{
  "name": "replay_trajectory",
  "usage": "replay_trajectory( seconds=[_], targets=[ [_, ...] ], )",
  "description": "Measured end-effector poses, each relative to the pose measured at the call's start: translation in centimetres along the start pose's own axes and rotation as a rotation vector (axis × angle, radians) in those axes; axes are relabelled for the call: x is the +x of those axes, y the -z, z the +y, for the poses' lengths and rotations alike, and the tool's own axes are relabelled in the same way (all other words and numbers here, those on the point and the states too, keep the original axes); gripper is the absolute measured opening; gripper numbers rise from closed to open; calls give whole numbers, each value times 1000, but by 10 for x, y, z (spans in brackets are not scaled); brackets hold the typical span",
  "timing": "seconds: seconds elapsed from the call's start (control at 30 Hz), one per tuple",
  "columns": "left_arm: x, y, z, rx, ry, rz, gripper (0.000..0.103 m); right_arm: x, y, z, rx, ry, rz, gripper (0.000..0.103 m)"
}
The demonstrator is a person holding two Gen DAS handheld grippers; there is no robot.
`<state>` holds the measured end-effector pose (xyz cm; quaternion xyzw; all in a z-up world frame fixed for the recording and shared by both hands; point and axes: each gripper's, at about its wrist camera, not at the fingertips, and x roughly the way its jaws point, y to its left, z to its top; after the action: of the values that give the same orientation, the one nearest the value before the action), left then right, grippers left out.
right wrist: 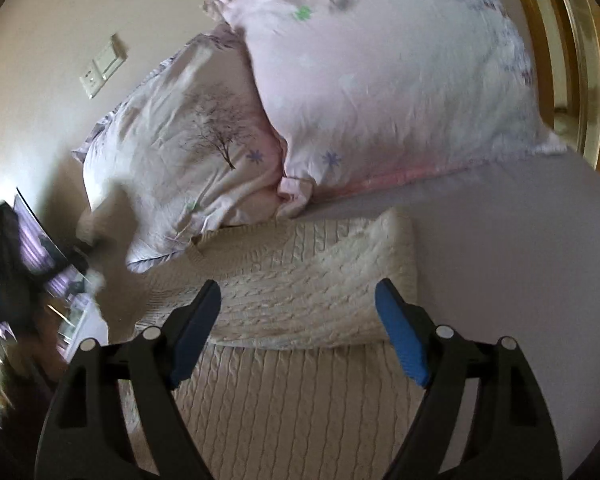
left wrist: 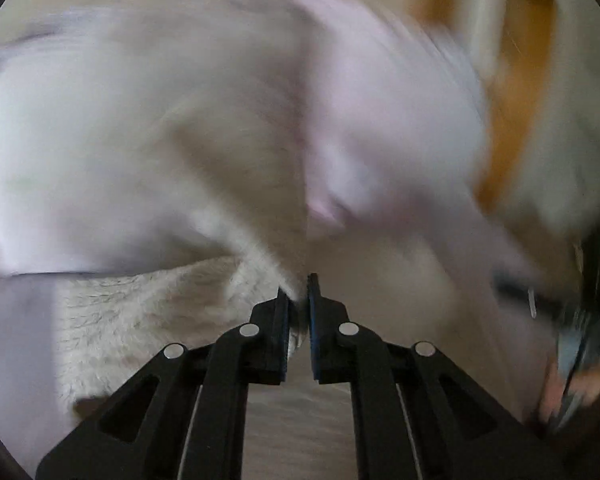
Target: Fold small clothes
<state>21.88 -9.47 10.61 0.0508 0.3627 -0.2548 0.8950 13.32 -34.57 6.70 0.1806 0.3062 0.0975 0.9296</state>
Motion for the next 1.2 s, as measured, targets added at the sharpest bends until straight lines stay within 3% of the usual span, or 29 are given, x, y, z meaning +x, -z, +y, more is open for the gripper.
replay_trajectory(
  seconds=[0.07,0.1,0.17,0.23,0.33,0.47,0.53,0.57,0.63,0.77,0.9,0.97,1.0,1.07,1.2],
  targets=[
    [37,19,-37,91,31,141,8,4,-1,-11,48,-8,23,79],
    [39,26,-38,85,54,165,8,6,-1,-20,85,-23,38,78],
    [20,33,-19,28,50,136,8,10,-4,-32,129,-54,64,63],
    [-10,39,9,-39,28,88,8,26,-6,-41,164,-52,127,38],
    [-59,58,52,-135,-42,51,12,49,-6,-52,209,36,190,30],
    [-108,106,101,-229,-206,78,23,52,3,-62,322,9,206,32],
    [-129,133,117,-285,-251,94,28,44,8,-67,397,-60,204,50],
    [-132,138,126,-306,-260,99,29,39,10,-69,433,-102,199,54],
    [-141,154,135,-357,-252,102,31,31,13,-70,480,-156,199,65],
    [-141,159,140,-394,-209,91,34,31,7,-53,479,-146,220,64],
    [-130,153,122,-352,-145,95,38,47,-16,-22,383,-29,220,64],
    [-126,153,113,-332,-122,104,40,70,-23,-16,345,78,257,50],
    [-125,154,110,-325,-114,109,40,80,-23,-17,331,104,278,9],
    [-129,158,106,-318,-107,108,40,87,-24,-20,341,75,280,6],
    [-143,168,110,-325,-119,82,41,27,-36,-9,266,-108,-35,6]
  ],
)
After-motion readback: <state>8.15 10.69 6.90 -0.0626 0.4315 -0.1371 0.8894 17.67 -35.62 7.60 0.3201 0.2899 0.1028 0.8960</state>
